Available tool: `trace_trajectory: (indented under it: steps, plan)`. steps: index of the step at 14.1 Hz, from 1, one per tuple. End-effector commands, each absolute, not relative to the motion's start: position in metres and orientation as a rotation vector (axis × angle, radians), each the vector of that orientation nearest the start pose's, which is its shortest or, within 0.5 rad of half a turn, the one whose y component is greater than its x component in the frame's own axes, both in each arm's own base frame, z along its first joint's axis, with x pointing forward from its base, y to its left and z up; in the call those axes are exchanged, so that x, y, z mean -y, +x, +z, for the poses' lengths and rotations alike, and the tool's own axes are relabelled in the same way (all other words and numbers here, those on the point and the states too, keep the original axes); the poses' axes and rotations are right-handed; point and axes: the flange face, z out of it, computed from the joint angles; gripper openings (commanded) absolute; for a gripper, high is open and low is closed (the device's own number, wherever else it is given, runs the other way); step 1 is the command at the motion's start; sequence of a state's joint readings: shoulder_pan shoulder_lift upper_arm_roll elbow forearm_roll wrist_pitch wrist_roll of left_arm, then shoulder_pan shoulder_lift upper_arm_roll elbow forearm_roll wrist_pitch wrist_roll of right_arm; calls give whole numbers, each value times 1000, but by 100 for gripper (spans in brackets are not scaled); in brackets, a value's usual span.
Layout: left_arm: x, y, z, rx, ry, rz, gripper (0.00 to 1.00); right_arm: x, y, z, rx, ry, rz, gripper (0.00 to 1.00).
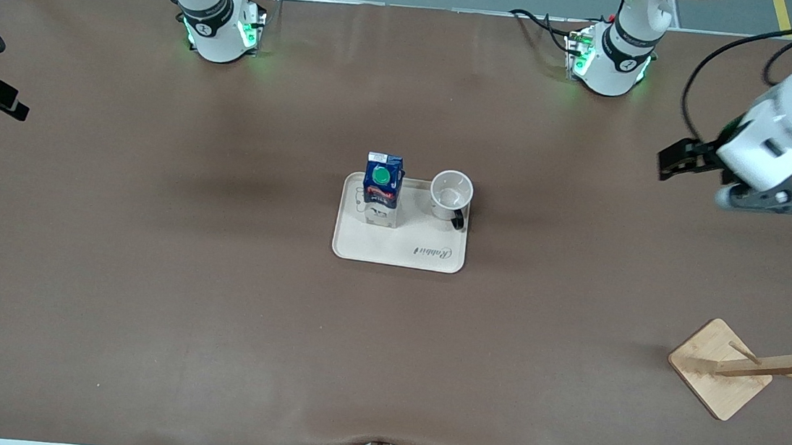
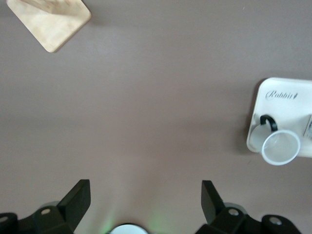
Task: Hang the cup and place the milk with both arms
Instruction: 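Reach the left gripper down to the white mug on the tray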
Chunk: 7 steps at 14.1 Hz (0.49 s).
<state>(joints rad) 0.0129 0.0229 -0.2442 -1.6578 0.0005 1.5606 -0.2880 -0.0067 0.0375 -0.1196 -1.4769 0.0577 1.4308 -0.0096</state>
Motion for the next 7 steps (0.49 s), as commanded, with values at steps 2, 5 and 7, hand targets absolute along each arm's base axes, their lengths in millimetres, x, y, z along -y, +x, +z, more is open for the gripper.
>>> trace_trajectory:
  steps: [2,5,7]
  plan:
    - [178,528,529,162,-3100,165,100,65,551,638,-171,-3082,124,100]
    - [225,510,488,233,-3098,132,100,66,551,637,-174,-3082,127,100]
    - [253,499,456,320,-3102,112,100,66,552,635,-174,-3081,134,100]
